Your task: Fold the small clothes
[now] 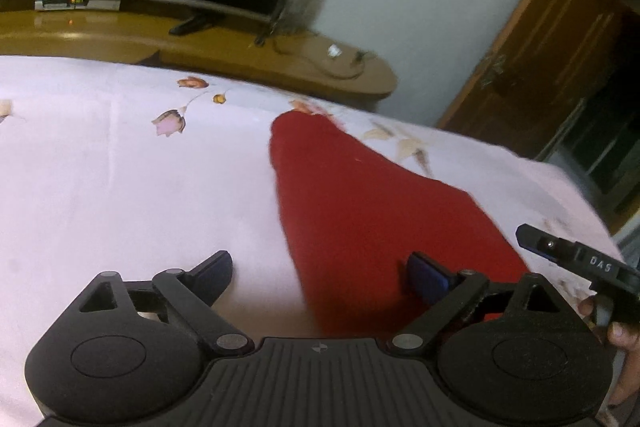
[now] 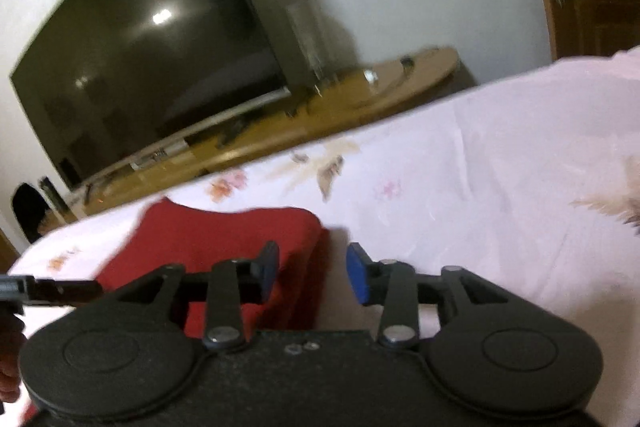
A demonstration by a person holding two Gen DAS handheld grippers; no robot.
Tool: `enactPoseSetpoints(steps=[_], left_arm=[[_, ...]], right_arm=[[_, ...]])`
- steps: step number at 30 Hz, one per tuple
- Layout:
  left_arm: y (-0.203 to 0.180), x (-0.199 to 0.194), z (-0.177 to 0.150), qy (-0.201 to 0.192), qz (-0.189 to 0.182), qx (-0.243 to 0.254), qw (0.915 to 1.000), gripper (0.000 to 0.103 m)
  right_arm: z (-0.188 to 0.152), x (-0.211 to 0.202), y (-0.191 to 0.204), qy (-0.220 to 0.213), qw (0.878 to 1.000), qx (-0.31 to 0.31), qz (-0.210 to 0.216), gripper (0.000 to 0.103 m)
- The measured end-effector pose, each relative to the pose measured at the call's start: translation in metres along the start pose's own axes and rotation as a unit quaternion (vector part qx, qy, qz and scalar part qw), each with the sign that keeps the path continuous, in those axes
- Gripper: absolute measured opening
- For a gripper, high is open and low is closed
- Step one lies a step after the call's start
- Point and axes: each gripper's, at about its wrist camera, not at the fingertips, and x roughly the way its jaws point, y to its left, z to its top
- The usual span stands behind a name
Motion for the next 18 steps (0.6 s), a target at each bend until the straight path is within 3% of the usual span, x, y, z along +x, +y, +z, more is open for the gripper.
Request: enactPoseSetpoints(steps=[3, 6, 10, 13, 18], left_arm=[[-0.002, -0.016, -0.019, 0.003, -0.01, -0.007, 0.9999, 0.094], [-0.012, -0.018, -0.034, 0.012, -0.016, 0.01, 0.9998, 0.094], [-0.027, -0.015, -0.046, 0.026, -0.004, 0.047, 0.9985, 0.094], [-0.028, -0.017, -0.053, 0.028, 0.018, 0.064, 0.9974, 0.094], [-0.017, -0.032, -0.071, 0.022, 0.02, 0.064, 0.9975, 0.094]], right_arm=[[-0.007, -0.035, 0.018, -0.001, 0.999, -0.02, 0.034, 0.039], [-0.025, -0.06, 0.046, -0.001, 0.996, -0.077, 0.051, 0.039], [-0.053, -0.065, 0.086, 0.018, 0.976, -0.211, 0.047, 0.036], [-0.068, -0.059, 0.09, 0.045, 0.965, -0.259, 0.015, 0.036], [-0.074, -0.054, 0.065, 0.076, 0.968, -0.237, -0.031, 0.036]])
